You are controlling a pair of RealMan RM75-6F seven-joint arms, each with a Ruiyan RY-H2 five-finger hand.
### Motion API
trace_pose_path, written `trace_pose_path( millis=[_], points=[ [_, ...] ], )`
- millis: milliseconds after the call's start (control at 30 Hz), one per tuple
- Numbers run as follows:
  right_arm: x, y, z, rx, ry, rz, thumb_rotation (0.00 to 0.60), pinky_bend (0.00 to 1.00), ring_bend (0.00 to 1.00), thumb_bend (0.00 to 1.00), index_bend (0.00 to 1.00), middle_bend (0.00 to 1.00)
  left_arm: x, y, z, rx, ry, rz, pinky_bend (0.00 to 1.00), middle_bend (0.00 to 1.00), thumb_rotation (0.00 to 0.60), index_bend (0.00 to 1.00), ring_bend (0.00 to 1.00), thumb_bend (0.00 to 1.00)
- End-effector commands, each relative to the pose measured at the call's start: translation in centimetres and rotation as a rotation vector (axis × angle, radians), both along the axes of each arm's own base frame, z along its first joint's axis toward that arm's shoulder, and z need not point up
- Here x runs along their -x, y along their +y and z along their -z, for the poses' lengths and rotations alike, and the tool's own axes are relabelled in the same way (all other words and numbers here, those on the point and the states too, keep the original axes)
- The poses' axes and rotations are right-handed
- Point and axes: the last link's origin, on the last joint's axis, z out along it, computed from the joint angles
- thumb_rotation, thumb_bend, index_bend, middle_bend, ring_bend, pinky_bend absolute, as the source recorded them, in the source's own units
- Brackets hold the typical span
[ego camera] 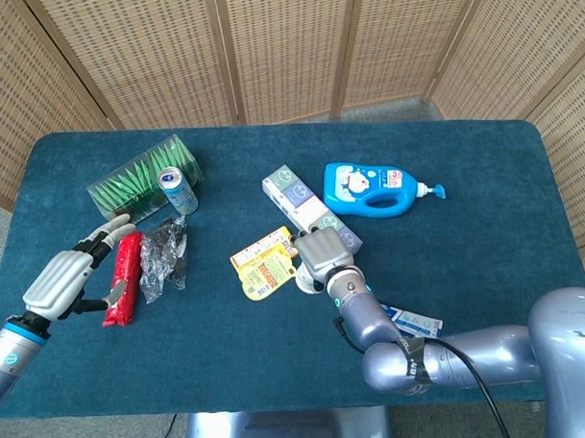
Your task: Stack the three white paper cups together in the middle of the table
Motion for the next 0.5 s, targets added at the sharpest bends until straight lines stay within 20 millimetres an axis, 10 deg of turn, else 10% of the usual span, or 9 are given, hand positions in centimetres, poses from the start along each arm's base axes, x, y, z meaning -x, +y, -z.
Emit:
trace_pose_path(
  millis=[33, 500],
  points=[
    [-0.1, -0.1, -0.5, 0.015, -0.003, -0.005, 0.6, 0.6, 0.14, 0.19, 0.21, 0.26, 0.0, 0.0, -0.1, -0.003, -0.001, 0.001, 0.2, 0.0, 0.6, 0.0, 0.0, 0.5],
    [3.4, 0.9, -3.3, 0.072, 0.001, -0.033, 0.6, 0.59, 0.13, 0.18, 0.19, 0.26, -0.5, -0.5, -0.2, -0.001, 0.01, 0.012, 0.19, 0.0, 0.6, 0.0, 0.0, 0.5]
  ],
)
